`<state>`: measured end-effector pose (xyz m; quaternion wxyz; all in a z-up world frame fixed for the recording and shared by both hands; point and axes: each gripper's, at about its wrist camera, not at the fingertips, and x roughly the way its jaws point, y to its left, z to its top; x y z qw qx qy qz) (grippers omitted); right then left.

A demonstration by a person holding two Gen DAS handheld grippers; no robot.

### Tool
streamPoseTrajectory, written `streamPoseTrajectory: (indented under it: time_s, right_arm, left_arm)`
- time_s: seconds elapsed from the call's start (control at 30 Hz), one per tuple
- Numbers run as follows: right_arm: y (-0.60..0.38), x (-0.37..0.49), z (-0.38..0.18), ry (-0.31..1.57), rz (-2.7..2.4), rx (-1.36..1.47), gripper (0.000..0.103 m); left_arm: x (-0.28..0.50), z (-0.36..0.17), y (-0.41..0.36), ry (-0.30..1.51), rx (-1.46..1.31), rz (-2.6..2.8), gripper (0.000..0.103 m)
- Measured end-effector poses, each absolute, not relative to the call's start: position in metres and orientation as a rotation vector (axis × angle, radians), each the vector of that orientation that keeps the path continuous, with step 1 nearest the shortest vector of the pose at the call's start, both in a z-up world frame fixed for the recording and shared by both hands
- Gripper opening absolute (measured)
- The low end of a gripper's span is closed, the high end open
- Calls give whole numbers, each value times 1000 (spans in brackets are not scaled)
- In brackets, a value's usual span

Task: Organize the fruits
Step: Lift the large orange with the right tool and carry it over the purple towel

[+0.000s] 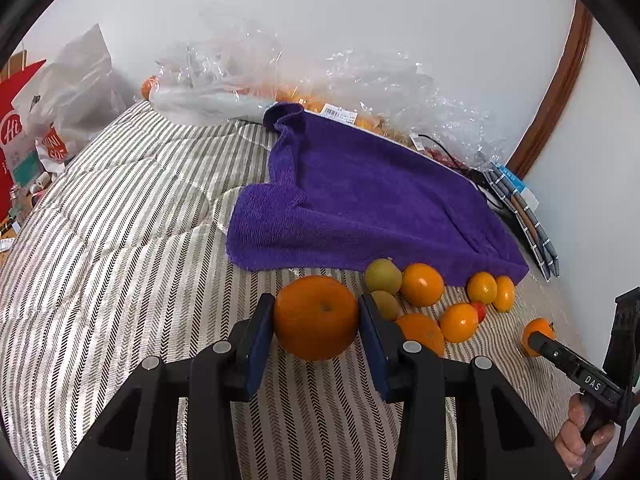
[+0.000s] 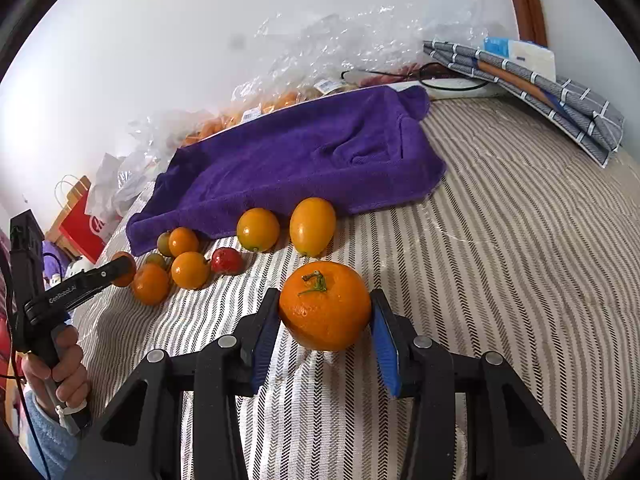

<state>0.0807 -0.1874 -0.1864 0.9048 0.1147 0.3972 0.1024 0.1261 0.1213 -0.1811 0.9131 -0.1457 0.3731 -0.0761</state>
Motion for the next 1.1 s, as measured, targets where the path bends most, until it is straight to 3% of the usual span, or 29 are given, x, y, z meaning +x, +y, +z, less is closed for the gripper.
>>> streamPoseTrajectory:
  time_s: [0.27, 0.6, 1.1]
  right_arm:
    - [-191, 81, -186, 841, 206, 247, 44]
    - [-195, 90, -127, 783, 243, 175, 44]
    - [-188, 118, -87, 692, 234, 157, 44]
  left_arm:
    - [121, -172, 115, 736, -275, -176, 40]
    - [108, -112, 101, 678, -230, -224, 40]
    - [158, -72, 92, 675, -264, -180, 40]
